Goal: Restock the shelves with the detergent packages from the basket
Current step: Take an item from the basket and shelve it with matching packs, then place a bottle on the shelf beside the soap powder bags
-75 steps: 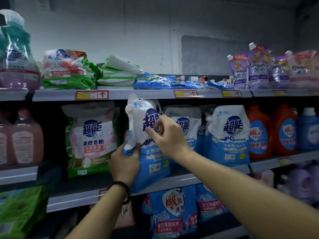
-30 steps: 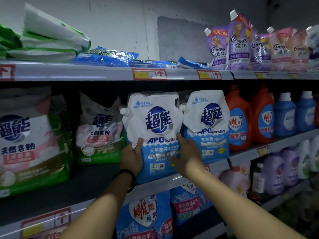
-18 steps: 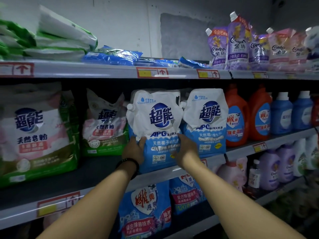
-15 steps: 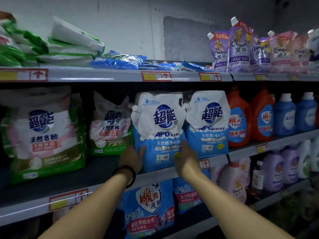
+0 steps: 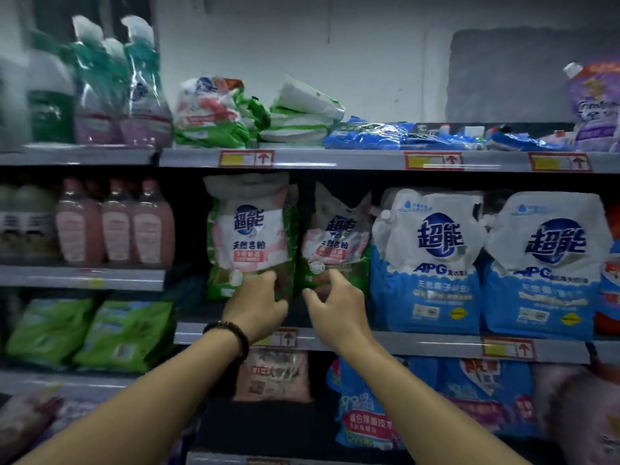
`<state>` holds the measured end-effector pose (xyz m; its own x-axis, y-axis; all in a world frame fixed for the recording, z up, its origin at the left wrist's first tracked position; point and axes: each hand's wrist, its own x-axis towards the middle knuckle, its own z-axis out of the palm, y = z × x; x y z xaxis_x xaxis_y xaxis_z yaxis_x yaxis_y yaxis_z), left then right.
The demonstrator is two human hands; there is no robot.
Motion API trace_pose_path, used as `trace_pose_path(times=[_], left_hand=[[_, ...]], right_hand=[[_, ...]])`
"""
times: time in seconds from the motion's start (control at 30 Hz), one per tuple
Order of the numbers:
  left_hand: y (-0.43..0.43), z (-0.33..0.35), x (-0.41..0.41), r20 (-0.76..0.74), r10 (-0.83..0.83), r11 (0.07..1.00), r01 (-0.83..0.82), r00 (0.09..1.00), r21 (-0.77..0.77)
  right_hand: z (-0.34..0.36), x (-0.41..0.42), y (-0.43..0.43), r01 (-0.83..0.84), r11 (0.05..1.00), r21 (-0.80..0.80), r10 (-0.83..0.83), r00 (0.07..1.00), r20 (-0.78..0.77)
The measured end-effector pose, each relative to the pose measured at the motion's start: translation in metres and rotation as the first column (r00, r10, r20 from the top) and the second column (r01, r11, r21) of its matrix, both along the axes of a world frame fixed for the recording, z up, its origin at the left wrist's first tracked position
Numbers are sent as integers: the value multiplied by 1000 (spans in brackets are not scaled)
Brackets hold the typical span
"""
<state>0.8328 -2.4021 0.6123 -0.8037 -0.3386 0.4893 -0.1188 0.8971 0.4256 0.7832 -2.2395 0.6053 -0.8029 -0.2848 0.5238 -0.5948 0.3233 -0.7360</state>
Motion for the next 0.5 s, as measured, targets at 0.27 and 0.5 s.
trace_pose_path(times=[0.27,0.5], left_hand=[[-121,-5,94,-69,272,962,-273,960,-10],[-203,27,119,-46,356,934,-357,933,-19]], right_hand=[[30,28,-87,-225,974,23,225,974,-4],[41,43,-170,-254,966,50,255,967,-8]])
